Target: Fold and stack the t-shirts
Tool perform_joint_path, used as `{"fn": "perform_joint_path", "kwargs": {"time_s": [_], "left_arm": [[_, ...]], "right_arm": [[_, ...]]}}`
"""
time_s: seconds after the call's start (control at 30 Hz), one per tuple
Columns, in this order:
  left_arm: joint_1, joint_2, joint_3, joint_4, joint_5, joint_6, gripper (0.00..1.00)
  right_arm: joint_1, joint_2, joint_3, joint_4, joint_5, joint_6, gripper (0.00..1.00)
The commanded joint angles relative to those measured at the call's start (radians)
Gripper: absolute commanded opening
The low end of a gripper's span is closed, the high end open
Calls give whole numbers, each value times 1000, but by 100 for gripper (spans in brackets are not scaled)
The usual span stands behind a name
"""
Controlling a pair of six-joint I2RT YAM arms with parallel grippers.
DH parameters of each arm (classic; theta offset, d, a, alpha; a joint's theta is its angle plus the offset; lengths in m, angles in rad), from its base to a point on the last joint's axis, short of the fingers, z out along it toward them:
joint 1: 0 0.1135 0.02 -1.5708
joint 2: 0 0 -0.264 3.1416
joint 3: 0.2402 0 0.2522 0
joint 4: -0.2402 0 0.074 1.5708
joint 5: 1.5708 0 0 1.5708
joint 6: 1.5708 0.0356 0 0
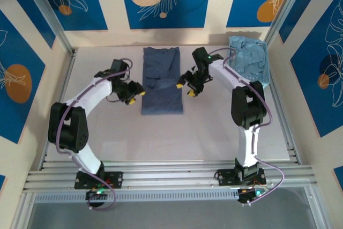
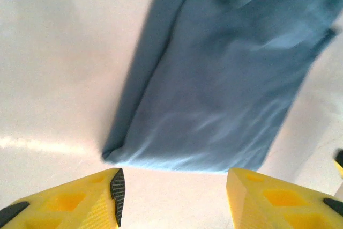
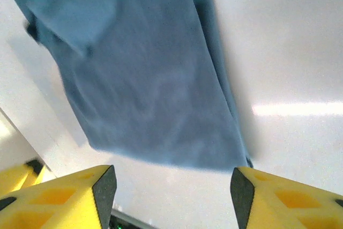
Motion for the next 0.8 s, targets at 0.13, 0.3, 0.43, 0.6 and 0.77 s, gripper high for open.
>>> {"fn": "perform_joint_path", "kwargs": {"time_s": [0.13,0.3,0.43,0.6,0.77], "left_arm": [[-46,86,-118,75,91,-19,55],[-45,128,-143,132,86,-70,55],[-49,157,-119,171,90,-92,55],[-53,204,-74,198,91,-99,53],[-53,245,-37,219,97,-102,42]], "right_arm": [[66,-77,-282,144,-46,58,62],[80,-14,-291,182,-62,77,61],[79,37,-253,186,-56,77,58],[76,104,-187,177,-62,72,47],[70,139,-139,189,-62,77,30]]}}
